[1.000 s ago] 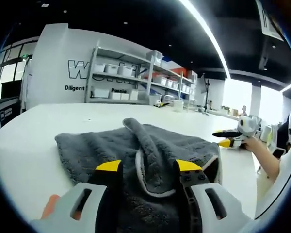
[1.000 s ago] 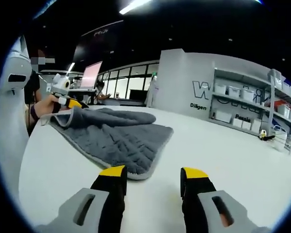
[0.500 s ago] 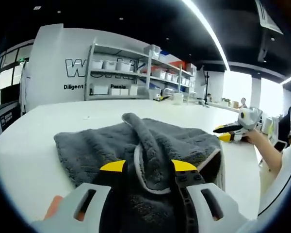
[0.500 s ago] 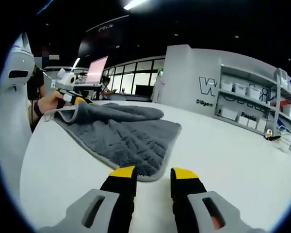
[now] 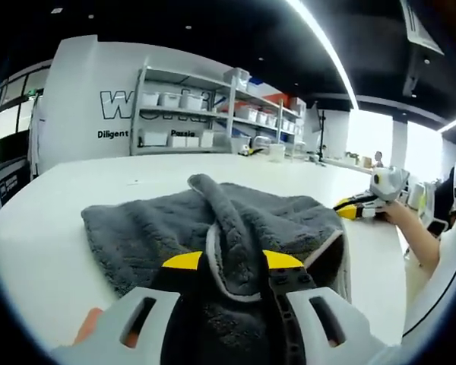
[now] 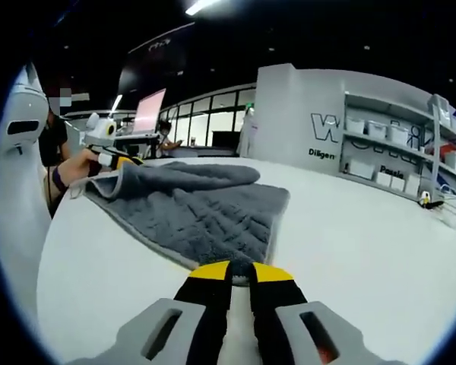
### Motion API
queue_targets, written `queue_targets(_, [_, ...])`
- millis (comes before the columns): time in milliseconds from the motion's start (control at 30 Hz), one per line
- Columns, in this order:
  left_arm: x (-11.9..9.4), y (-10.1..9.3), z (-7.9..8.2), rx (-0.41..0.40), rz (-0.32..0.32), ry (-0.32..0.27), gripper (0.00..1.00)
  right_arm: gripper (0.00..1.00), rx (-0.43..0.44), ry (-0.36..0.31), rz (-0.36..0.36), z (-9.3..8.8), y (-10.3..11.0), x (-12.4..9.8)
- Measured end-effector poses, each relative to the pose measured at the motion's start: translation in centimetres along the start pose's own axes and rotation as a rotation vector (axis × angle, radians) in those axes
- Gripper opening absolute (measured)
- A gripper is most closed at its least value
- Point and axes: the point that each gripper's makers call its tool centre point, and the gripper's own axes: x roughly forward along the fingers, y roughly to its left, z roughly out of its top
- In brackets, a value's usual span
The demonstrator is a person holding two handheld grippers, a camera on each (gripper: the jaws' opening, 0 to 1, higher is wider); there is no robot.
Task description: Open the folded towel by lifting each exposed corner and separating the folded layers until the towel lies flat within the target outline without major curled edges
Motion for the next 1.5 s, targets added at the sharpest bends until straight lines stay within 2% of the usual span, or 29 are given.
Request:
queue_targets(500, [-0.07,-0.12,0.04,0.004,-0.002,0.005,0.27,0.06,-0.02,0.023,-0.026,0.13,0.06,-0.04])
queue_targets(700, [-0.2,-0.05,-0.01,0.008,0.004,0.009,0.27,0.0,-0.007,0.031,-0.037,0.2,0.23,0.02])
queue_targets(933, [-0.04,-0.19,-0.08,0.011,0.003,0.014,0.26,0.0,-0.027,0.034,-0.044,0.27,0.53,-0.03])
queue_targets(1100, [0.0,0.07,-0.11,0.026,0.02,0.019,0.21,0.0,-0.038,0.036,-0.04,0.28,0.74,-0.16])
queue_targets(1300, [-0.15,0.23,0.05,0.032,0.021,0.012,0.14,0.0,0.012,0.032,-0.025,0.2,0.46,-0.5])
queue_targets(1500, [-0.22,0.39,-0.02,0.039,0.025,0.013,0.06,0.0,0.012,0.035,-0.045,0.13,-0.01,-0.61])
